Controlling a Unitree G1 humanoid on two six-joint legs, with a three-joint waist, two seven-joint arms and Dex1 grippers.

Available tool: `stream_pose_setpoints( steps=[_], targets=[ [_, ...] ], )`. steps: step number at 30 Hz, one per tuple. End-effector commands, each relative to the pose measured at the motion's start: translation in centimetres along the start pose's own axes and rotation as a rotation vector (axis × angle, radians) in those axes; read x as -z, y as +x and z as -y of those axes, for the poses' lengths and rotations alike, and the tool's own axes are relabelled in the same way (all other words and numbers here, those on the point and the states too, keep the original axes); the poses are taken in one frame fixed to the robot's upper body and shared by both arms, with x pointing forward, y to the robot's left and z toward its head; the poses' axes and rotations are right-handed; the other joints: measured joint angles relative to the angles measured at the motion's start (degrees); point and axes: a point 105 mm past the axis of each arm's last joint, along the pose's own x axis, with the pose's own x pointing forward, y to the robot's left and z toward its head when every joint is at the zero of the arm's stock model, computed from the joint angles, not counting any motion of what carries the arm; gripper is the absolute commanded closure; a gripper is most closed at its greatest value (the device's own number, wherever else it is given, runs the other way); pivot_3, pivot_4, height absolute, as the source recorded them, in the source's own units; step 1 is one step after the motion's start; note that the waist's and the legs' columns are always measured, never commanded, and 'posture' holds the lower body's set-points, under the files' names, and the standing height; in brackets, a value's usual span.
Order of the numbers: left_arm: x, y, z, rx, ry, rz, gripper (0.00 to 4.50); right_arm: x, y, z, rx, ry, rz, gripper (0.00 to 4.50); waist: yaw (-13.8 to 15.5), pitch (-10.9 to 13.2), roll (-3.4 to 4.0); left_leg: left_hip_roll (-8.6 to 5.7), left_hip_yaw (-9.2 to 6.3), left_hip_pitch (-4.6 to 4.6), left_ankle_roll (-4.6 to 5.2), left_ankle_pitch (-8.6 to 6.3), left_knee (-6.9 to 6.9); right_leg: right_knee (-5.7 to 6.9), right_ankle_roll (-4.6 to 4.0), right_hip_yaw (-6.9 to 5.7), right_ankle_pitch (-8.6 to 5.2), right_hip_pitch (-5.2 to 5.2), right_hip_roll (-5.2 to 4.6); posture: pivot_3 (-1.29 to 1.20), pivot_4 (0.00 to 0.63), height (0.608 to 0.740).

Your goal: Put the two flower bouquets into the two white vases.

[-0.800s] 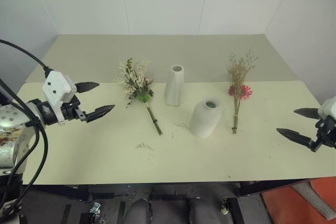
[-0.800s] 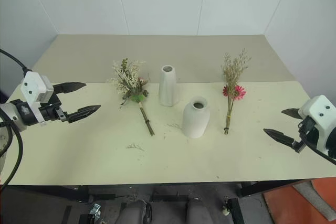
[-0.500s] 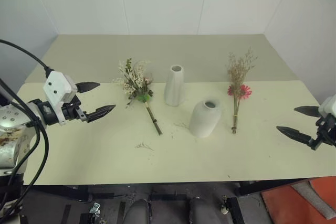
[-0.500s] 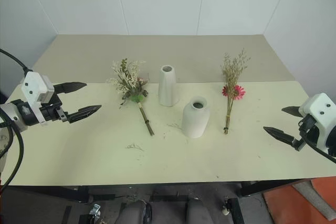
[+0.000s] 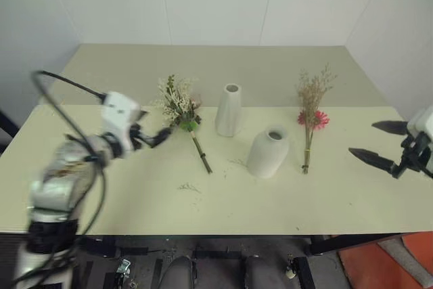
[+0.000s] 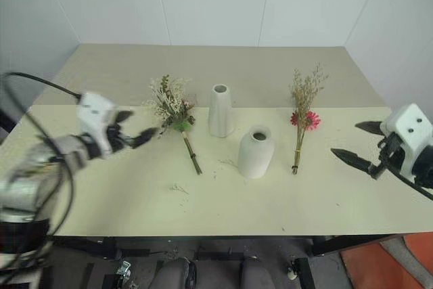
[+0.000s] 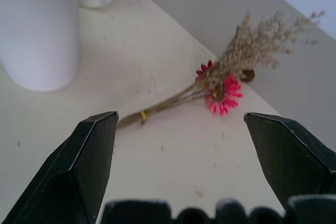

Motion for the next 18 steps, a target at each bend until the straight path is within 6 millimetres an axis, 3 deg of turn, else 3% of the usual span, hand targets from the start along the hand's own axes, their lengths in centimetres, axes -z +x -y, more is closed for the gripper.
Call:
stream_pose_setpoints(
  steps=[1,5,7,10,18],
  targets=[
    [-0.1,1.7,0.7,-0.139,-0.129,-0.089,0.02,-3.0,0.5,0.1,-0.012,-0.071,0.068,0.0,-0.1,0.0,0.0,0.01,-0.04,0.0,0.0,0.0,-0.03,-0.02,-0.01,-0.01,0.0,0.0,0.03,0.0,0.15,0.74],
    [0.4,4.4,2.4,-0.213,-0.311,-0.203,0.02,-5.5,1.4,-0.4,-0.062,-0.125,0.13,0.0,-0.4,0.0,-0.01,-0.07,-0.05,0.05,0.0,0.0,-0.02,-0.01,-0.02,0.03,0.01,0.02,0.0,0.0,0.15,0.74],
    [0.0,5.1,2.9,-0.225,-0.41,-0.243,0.02,-5.8,1.7,-0.5,-0.074,-0.132,0.135,0.0,-0.5,0.0,-0.03,-0.06,-0.07,0.05,0.0,0.0,-0.06,-0.03,-0.02,0.02,0.0,0.02,0.03,0.0,0.15,0.74],
    [-0.6,5.3,3.6,-0.231,-0.422,-0.279,0.02,-5.5,2.0,-0.4,-0.074,-0.138,0.118,0.0,-0.6,0.0,-0.04,-0.09,-0.06,0.02,0.0,0.0,-0.08,-0.1,-0.02,0.01,0.0,0.01,0.02,0.0,0.15,0.74],
    [-1.5,5.2,2.0,-0.4,-0.482,-0.305,0.02,-5.2,2.3,-0.9,-0.076,-0.114,0.122,0.0,-0.5,0.0,-0.04,-0.1,-0.06,0.01,-0.02,0.01,-0.1,-0.1,-0.02,0.02,0.01,-0.01,-0.02,0.0,0.15,0.74]
  ],
)
